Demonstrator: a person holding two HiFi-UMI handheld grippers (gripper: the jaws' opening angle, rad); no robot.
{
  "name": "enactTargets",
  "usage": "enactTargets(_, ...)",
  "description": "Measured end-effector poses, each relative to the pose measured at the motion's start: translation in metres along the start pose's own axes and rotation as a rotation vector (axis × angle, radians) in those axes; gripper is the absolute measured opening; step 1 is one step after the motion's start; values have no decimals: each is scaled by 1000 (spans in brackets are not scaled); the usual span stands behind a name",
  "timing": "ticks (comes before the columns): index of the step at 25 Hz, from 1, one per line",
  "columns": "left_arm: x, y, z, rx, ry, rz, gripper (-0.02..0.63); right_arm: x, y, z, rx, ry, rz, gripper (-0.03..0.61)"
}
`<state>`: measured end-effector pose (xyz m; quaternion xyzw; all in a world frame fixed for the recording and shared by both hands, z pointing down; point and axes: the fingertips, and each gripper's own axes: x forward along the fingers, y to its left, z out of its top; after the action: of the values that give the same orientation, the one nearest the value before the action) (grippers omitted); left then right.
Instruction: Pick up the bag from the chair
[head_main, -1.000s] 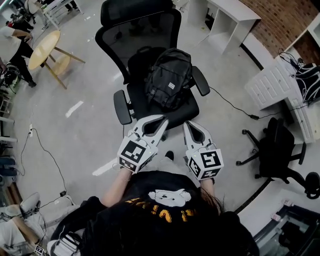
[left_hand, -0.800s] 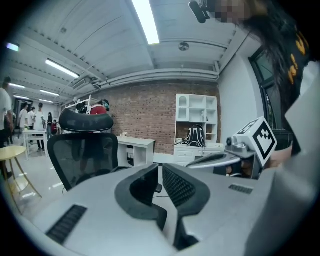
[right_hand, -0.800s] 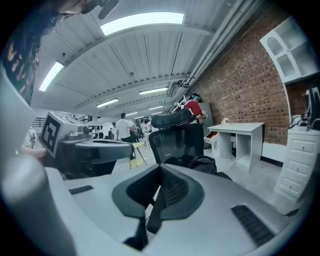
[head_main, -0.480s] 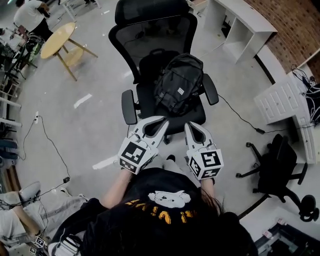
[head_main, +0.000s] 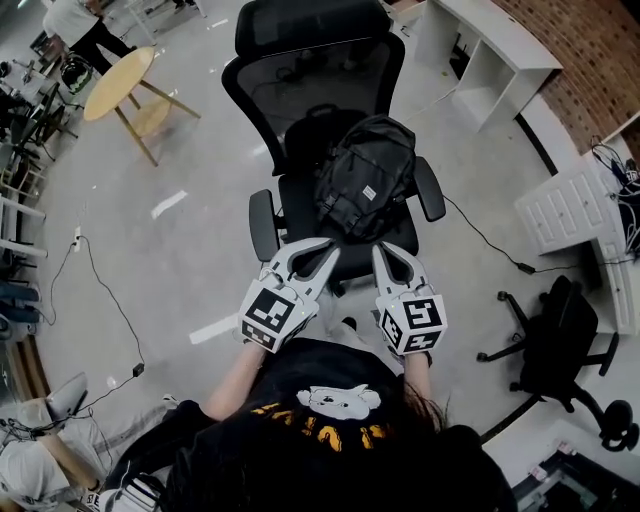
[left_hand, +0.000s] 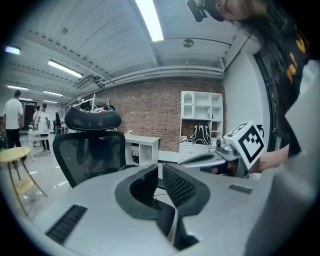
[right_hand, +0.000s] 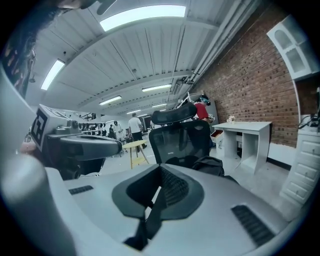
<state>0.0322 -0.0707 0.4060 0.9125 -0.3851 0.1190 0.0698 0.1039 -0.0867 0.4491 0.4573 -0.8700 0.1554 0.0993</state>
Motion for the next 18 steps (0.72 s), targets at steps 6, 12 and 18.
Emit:
enactTargets(6, 29, 41, 5, 3, -6, -44, 20, 50, -33, 4, -34, 19, -57, 3)
enactTargets(12, 64, 93, 3, -8, 11, -89, 20, 110, -71, 10, -45, 44, -105, 3)
enactTargets(18, 98, 130, -5, -14, 39, -145, 20, 161, -131, 1, -44, 119, -179, 5)
